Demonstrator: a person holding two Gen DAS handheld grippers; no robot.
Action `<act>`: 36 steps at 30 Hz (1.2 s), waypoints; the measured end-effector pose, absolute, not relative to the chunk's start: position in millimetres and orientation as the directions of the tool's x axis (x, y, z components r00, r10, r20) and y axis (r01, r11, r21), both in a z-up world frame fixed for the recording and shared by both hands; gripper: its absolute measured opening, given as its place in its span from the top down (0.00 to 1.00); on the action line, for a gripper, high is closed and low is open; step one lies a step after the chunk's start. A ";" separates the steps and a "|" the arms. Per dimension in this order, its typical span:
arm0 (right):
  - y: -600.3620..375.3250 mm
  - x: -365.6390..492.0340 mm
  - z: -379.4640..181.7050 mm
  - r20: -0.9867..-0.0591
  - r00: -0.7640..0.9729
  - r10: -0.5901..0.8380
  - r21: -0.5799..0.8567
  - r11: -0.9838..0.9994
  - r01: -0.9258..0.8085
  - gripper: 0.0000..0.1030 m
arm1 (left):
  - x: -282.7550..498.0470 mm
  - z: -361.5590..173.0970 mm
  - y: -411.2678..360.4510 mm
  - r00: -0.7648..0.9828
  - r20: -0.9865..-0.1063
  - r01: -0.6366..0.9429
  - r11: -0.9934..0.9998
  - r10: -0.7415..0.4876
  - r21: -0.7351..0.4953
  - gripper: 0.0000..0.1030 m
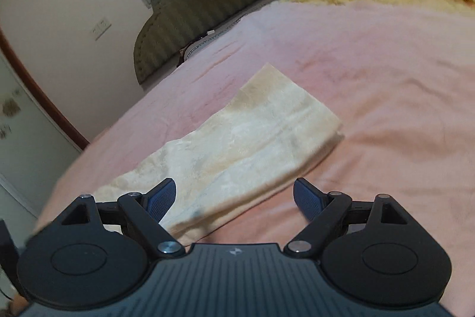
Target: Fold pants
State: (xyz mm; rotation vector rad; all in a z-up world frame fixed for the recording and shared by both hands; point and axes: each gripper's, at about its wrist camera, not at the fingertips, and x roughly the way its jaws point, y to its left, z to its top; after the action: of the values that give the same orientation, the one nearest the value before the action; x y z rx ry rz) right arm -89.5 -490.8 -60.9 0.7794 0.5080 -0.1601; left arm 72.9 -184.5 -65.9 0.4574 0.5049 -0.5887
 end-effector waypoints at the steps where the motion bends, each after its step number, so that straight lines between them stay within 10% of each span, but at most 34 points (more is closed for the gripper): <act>1: -494.6 -91.7 -66.5 -0.483 0.873 0.070 0.670 0.672 0.316 0.16 | 73.9 -66.3 -183.6 0.717 -0.567 0.619 0.744 -0.406 0.251 0.06; 20: -526.8 -28.1 -91.4 -0.344 0.937 -0.067 0.752 0.578 0.317 0.17 | 93.1 -67.6 -171.1 0.662 -0.610 0.598 0.797 -0.435 0.081 0.00; 24: -536.8 -13.2 -101.4 -0.415 0.908 -0.058 0.717 0.593 0.366 0.83 | 95.7 -61.5 -170.6 0.631 -0.615 0.616 0.787 -0.473 0.026 0.06; 28: -537.8 -13.4 -97.2 -0.394 0.917 -0.054 0.712 0.614 0.342 0.86 | 114.6 -49.6 -163.1 0.517 -0.615 0.604 0.762 -0.596 -0.231 0.07; 36: -446.1 5.6 -35.1 -0.385 0.915 -0.118 0.238 0.946 0.222 0.87 | 175.7 -56.7 -154.3 0.181 -0.377 0.269 0.414 -0.909 -0.869 0.03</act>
State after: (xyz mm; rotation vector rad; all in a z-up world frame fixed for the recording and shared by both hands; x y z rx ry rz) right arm 5.6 -446.1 -35.1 0.2824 0.3756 -0.1776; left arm 175.7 -154.3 -56.7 -0.7472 1.0677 -0.9511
